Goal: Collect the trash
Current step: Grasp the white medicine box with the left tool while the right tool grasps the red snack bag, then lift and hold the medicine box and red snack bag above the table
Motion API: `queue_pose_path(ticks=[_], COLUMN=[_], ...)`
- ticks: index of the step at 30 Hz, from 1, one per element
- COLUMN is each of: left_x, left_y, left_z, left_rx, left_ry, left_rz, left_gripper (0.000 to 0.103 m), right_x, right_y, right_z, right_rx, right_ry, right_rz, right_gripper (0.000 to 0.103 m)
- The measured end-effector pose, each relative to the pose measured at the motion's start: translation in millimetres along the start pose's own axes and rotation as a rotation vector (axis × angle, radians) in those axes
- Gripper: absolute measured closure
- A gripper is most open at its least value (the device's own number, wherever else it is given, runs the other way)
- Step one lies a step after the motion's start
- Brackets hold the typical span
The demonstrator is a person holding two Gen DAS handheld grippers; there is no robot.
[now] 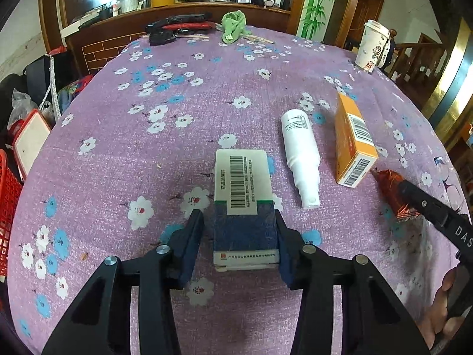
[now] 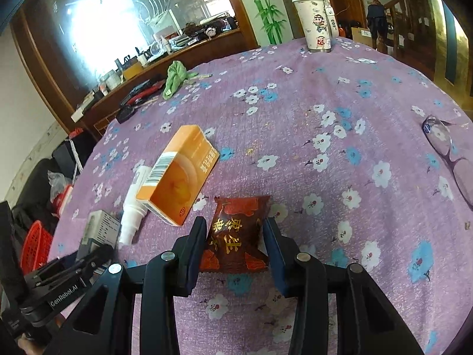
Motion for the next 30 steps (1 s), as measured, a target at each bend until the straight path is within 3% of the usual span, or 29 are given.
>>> queue_pose_path(ticks=[3, 8, 17, 30], left_x=[-2, -6, -12, -11], left_y=[3, 7, -3, -1], left_z=[0, -2, -17, -13], left_rx=[0.006, 0.051, 0.053, 0.085], left_ry=[-0.021, -0.059, -0.148, -0.13], left_rz=[-0.008, -0.044, -0.009, -0.028], left_gripper=[0.069, 0.07, 0.07, 0.07], right_x=[3, 5, -3, -9], right_y=[2, 5, 4, -1], right_z=[5, 8, -5, -11], right_rx=[0.016, 0.042, 0.021, 0.018], right_ry=[0.022, 0.023, -0.044, -0.077], right_rz=[-0.021, -0.054, -0.025, 0.014], right_gripper=[0.059, 0.061, 0.061, 0.062])
Point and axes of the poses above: each gripper's, at about its wrist camera, not at the fingertips, and z roughly the way its jaws point, y to its left, x to its underside, the point moved 7 cm from there along z, roughly the way its jaws point, and after that the axes turned 2 degrees about -z, right-handed, at the moved point
